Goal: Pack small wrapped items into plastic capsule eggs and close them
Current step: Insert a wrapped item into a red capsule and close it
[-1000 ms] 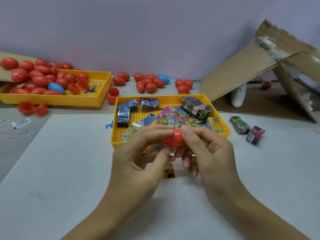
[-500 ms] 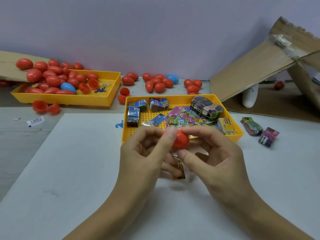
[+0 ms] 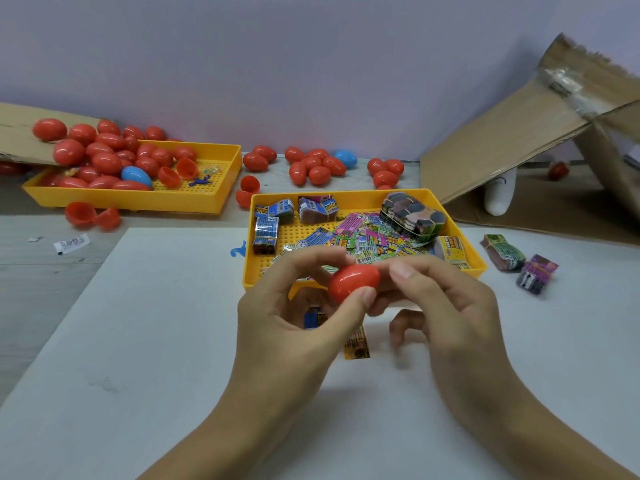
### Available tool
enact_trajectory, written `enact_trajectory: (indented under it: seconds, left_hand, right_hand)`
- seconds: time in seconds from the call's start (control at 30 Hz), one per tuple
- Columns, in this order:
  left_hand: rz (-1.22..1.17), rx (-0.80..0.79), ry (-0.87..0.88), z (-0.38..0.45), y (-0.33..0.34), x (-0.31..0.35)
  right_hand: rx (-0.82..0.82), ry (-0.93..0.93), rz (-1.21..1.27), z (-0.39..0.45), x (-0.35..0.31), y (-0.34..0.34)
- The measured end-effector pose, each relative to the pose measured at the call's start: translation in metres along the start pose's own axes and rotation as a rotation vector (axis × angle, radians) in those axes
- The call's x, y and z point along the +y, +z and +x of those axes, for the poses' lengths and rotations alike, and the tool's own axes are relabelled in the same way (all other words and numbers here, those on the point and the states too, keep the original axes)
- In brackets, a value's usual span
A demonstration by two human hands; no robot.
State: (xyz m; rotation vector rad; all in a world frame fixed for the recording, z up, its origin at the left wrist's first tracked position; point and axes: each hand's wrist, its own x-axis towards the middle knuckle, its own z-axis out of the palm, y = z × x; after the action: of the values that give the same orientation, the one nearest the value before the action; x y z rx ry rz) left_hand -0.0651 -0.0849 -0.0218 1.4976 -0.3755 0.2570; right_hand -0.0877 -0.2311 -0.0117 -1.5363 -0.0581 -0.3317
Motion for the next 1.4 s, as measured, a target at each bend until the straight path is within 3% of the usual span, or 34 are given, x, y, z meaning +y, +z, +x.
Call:
enact_trajectory:
  seconds: [0.17,0.3,0.57,0.77,0.9,0.97,1.1,1.27,1.4]
  left_hand:
    - [0.034,-0.107,0.097,-0.001,0.002,-0.003]
    - [-0.054,-0.028,0.033,-0.001,0.002,-0.004]
    - [-0.206,-0.055,-0.244,0.002,-0.001,0.005]
    - [-0.143,-0.017,-0.142,0.002,0.0,0.005]
    - [-0.208,0.021,-0.147,0.002,-0.001,0.004]
    - [-0.237,0.035,-0.144,0.003,-0.003,0.002]
    - [-0.285,0.034,-0.15,0.007,-0.009,0.002]
    - [-0.246,0.031,-0.08,0.01,-0.011,0.001]
    - [-0.283,-0.008,-0.064,0.008,-0.01,0.0]
  right_hand:
    - [0.025,0.102,-0.001,0.002,-0.001,0.002]
    - [0.067,0.131,0.09,0.003,-0.002,0.001]
    - [-0.034,-0.062,-0.093,-0.001,0.0,0.003]
    - [-0.079,-0.166,-0.137,0.0,0.0,0.001]
    - [0.067,-0.119,-0.14,0.004,0.001,-0.008]
    - [0.13,-0.124,-0.296,0.006,0.001,-0.013]
    - [0.009,-0.201,-0.654,0.0,-0.002,-0.011]
    - [-0.284,-0.015,-1.044,-0.006,0.003,-0.008]
    - [-0.318,0.002,-0.988,-0.004,0.0,-0.008]
